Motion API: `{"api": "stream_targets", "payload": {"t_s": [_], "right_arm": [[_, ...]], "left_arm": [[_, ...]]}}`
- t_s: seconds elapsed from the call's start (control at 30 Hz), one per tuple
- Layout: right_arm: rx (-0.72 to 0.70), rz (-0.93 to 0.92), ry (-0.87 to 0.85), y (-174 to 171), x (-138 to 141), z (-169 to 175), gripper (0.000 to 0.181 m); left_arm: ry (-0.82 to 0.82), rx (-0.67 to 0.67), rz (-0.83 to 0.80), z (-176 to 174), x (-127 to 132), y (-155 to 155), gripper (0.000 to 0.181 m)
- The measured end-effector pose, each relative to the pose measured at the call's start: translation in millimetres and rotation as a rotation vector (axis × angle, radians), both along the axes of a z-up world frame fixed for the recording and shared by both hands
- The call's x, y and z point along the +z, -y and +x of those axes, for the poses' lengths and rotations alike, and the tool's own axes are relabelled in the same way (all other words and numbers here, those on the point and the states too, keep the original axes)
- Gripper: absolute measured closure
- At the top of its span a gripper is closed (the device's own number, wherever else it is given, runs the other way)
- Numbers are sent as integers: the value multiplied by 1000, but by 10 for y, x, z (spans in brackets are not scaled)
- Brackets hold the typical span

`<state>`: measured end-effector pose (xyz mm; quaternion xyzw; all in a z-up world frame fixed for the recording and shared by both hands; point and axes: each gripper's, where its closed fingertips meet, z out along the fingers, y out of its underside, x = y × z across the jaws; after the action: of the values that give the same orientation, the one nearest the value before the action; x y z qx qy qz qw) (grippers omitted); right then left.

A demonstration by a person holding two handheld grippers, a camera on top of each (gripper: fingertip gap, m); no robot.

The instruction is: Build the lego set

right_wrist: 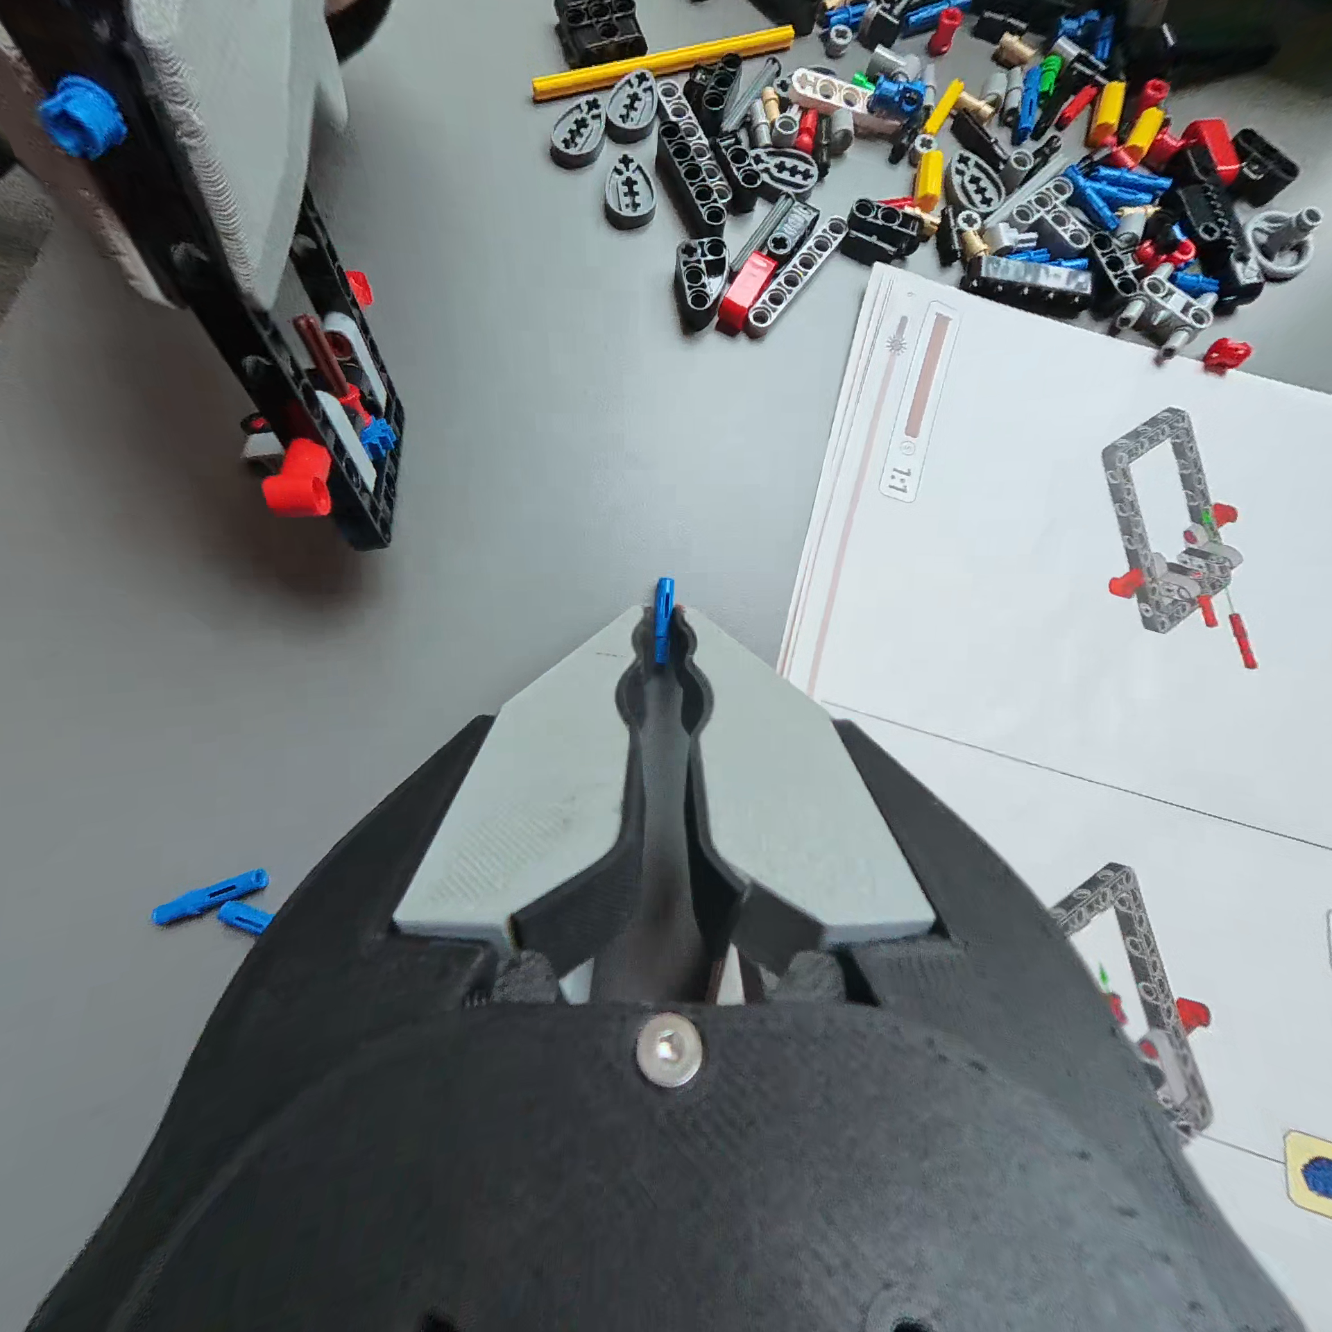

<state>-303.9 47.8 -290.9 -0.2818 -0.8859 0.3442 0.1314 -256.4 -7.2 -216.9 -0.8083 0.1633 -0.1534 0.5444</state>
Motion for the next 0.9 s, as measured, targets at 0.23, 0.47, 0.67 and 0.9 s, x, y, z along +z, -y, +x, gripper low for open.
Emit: {"api": "stream_targets", "payload": {"t_s": [0.23,0.47,0.67,0.9], "right_arm": [[-93,-161,32,-295,315,684,180],[-335,-212,-30,-1160,403,1654,180],[-400,-285,-80,-1447,464,1923,181],[-341,-286,-82,-1333,525,1946,181]], "left_arm": [[-31,-94,9,412,127,-392,175],[-178,-310,8,1269,65,-1196,176],[-239,-363,-73,1616,-194,-1619,176],[-295,-362,-147,1594,-242,-1642,168]]}}
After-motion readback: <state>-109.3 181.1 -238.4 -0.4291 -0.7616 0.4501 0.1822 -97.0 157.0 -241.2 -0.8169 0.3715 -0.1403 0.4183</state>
